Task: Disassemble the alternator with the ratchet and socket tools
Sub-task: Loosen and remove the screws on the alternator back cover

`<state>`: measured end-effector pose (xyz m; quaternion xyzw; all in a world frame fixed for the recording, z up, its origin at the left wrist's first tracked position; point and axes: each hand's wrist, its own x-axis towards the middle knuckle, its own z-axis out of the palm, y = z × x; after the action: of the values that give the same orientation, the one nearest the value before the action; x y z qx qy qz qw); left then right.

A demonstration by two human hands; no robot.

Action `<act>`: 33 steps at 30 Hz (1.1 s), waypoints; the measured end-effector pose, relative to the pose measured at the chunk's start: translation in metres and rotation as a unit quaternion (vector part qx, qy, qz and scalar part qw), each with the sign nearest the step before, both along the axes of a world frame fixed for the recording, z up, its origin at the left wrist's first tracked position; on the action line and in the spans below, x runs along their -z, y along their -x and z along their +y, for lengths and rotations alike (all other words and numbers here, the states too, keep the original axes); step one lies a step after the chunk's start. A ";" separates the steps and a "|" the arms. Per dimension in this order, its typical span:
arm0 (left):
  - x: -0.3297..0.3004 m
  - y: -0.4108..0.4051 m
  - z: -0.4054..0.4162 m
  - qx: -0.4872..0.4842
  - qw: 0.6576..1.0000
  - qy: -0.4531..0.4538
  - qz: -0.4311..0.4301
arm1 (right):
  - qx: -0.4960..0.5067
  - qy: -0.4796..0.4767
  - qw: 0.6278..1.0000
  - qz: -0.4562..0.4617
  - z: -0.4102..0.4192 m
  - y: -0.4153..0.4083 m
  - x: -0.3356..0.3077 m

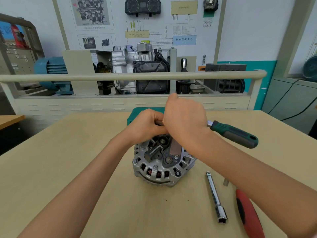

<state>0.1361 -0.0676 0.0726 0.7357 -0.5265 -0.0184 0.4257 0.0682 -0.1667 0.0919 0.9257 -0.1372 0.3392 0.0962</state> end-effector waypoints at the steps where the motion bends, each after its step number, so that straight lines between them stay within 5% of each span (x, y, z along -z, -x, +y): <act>1: 0.001 -0.001 0.001 0.003 1.000 0.005 0.006 | -0.001 0.006 1.000 -0.007 0.001 0.000 -0.001; 11: 0.005 -0.008 -0.001 -0.014 1.000 0.001 0.009 | -0.074 0.142 0.987 -0.004 -0.007 0.004 -0.010; 19: 0.003 -0.006 0.000 -0.012 0.999 -0.018 0.044 | -0.387 0.182 0.904 -0.001 -0.032 -0.007 -0.022; 23: 0.003 -0.005 0.000 -0.023 0.999 -0.019 0.035 | -0.436 0.199 0.877 0.011 -0.035 -0.011 -0.027; 27: 0.002 -0.005 -0.001 -0.039 0.999 -0.013 0.029 | -0.387 0.175 0.904 -0.040 -0.033 -0.011 -0.017; 31: 0.002 -0.004 -0.002 -0.055 0.998 -0.013 0.010 | -0.148 0.133 0.976 -0.092 -0.010 -0.008 -0.007; 33: 0.001 -0.003 -0.002 -0.058 0.998 -0.012 0.000 | -0.059 0.083 0.994 -0.038 -0.002 -0.010 -0.004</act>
<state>0.1389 -0.0700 0.0716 0.7699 -0.4828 0.0002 0.4174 0.0786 -0.1686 0.0963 0.9074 -0.0575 0.3893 0.1475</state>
